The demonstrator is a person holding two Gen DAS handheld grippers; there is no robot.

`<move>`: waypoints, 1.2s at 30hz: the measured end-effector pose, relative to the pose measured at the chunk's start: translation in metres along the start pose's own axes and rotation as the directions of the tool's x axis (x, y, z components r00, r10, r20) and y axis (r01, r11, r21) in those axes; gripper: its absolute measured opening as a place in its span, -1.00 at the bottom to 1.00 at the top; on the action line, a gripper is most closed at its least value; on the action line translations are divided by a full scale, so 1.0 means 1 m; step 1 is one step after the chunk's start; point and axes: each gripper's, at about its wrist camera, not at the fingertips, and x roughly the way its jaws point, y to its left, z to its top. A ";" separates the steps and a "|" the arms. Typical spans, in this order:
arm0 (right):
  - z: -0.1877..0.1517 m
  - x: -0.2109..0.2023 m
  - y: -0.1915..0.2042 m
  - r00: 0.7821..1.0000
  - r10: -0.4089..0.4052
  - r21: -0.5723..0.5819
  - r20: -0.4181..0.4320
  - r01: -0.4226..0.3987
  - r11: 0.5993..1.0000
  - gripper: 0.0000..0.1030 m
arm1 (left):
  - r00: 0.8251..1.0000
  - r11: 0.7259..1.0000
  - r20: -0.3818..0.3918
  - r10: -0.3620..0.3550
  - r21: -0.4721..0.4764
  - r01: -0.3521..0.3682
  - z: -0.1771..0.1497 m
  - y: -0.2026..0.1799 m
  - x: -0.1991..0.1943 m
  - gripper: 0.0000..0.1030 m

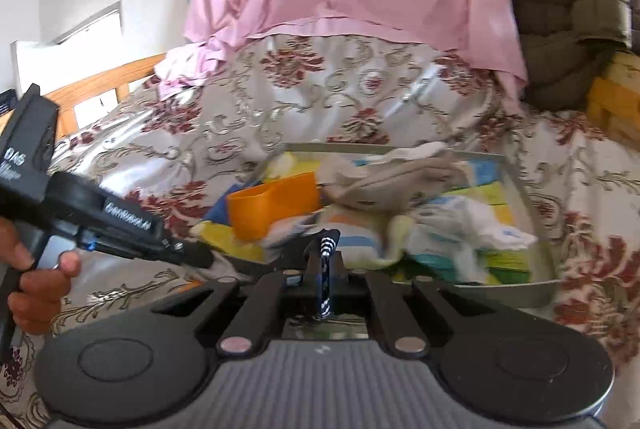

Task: Organize soft objects
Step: 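Close the left tool on the grey cloth beside the tray, then carry the grey cloth with the left tool while the right tool carries the striped item to the tray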

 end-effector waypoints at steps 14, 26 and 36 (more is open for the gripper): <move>0.007 -0.026 -0.029 0.994 -0.084 -0.022 -0.075 0.083 0.996 -0.94 | 0.993 0.939 -0.079 -0.087 0.328 0.108 -0.030 -0.075 0.004 -0.87; -0.003 -0.013 -0.031 0.986 -0.076 -0.026 -0.146 0.073 0.997 -0.61 | 0.999 0.938 -0.039 0.016 0.348 -0.001 -0.035 -0.080 0.019 -0.63; -0.003 -0.012 -0.021 0.993 -0.020 -0.025 -0.113 0.017 1.000 -0.04 | 0.994 0.922 0.029 0.103 0.373 -0.107 -0.036 -0.085 0.021 0.11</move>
